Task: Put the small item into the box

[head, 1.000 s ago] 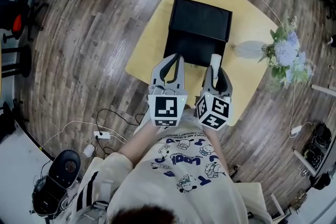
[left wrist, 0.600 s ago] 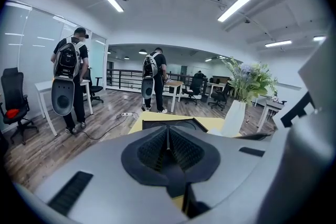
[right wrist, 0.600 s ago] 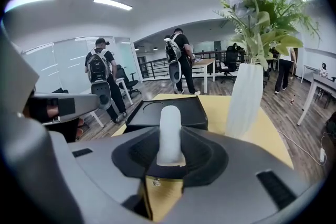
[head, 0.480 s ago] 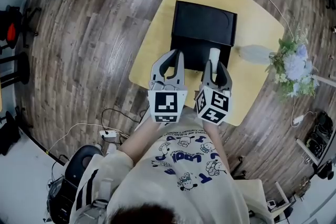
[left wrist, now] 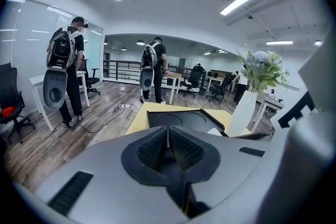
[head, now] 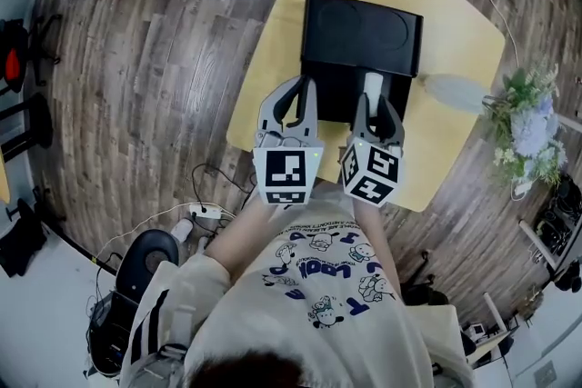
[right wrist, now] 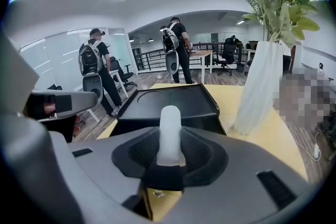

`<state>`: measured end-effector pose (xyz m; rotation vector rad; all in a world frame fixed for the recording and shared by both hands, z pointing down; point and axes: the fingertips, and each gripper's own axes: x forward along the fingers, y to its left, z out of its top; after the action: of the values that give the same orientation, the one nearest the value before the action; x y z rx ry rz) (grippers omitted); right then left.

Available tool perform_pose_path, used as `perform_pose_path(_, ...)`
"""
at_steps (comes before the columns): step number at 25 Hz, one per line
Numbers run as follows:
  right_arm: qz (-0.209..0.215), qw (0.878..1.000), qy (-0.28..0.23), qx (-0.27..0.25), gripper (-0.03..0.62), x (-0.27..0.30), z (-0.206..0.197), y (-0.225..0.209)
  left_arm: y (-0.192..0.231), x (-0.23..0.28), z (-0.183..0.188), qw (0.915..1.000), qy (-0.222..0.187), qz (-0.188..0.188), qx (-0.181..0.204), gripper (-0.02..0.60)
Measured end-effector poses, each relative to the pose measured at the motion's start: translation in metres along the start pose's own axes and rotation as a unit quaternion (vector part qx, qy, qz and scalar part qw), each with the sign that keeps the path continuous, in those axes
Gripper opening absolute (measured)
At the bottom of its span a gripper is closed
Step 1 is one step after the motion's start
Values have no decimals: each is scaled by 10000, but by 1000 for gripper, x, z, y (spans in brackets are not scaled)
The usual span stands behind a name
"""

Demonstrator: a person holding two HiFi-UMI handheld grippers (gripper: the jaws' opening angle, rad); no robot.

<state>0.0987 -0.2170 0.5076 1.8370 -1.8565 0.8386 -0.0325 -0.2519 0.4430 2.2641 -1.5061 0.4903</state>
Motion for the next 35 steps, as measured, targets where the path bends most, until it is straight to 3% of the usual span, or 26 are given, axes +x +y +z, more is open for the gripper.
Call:
perform_pose_path(22,-130,9990,413,57,164,20,-23,-6,6,16,-27,9993,321,-95,-157,25)
perform_pose_path(29,-119,9998,97,145,158,10,-9,-1,8,13,-19,9997,186,-124,-119,25)
perform_pose_path(35,-180,9987,-473,43,93,-14,20,1,-1,4,5,9997,-122,-231,-12,25)
